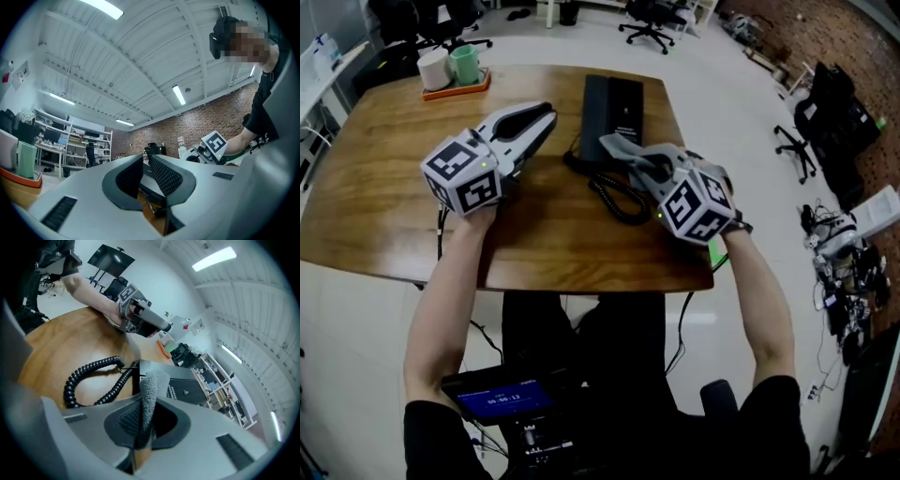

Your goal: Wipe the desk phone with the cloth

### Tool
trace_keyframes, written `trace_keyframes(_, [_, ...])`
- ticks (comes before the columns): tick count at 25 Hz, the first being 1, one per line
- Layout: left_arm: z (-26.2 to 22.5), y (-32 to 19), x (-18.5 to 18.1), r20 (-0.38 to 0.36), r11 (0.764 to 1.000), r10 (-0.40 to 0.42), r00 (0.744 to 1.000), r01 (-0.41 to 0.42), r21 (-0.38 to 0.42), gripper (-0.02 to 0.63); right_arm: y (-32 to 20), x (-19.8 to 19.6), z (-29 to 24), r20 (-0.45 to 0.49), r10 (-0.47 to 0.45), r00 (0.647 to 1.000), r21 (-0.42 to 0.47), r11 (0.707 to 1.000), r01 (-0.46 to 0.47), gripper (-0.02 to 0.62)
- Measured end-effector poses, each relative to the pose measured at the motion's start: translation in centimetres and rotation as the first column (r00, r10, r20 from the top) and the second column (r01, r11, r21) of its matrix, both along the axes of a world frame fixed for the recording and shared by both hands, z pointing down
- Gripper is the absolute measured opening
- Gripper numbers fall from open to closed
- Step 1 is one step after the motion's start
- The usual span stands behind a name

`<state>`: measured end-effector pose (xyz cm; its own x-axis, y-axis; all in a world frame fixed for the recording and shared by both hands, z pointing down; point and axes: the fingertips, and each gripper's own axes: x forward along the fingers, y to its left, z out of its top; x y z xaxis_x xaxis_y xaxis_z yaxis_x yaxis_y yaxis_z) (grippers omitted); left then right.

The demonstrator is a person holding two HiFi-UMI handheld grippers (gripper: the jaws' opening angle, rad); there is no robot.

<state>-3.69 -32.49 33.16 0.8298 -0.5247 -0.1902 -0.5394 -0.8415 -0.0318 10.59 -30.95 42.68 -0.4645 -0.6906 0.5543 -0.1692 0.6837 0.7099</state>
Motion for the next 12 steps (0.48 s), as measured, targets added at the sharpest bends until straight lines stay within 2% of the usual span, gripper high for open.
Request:
trace_keyframes(5, [0.2, 0.2, -0.1, 0.005, 1.0, -0.004, 1.0, 0.004, -0.009, 0.041, 1.5, -0.6, 0.6, -0.01, -0.033, 0.999, -0.043, 0.999, 0.033, 0.026])
trace_keyframes(7, [0.4, 0.2, -0.1, 0.005, 1.0, -0.004, 1.0, 0.004, -0.015, 0.041, 2.3, -1.0, 0.1, 0.024, -0.045, 0.999, -0.053, 0.998, 0.046, 0.026])
trace_keyframes(10, [0.5, 0.5, -0.1, 0.008, 1.0, -0.004, 1.0, 0.004, -0.023, 0.041, 3.5, -2.1, -2.7, 0.172, -0.057, 0.983, -0.032, 0.997, 0.064, 0.026])
trace_keyframes(12, [0.7, 0.7, -0.1, 0.011, 1.0, -0.004, 1.0, 0.004, -0.03, 0.041, 4.8, -3.0, -6.0, 0.332, -0.087, 0.939, 0.009, 0.996, 0.089, 0.026])
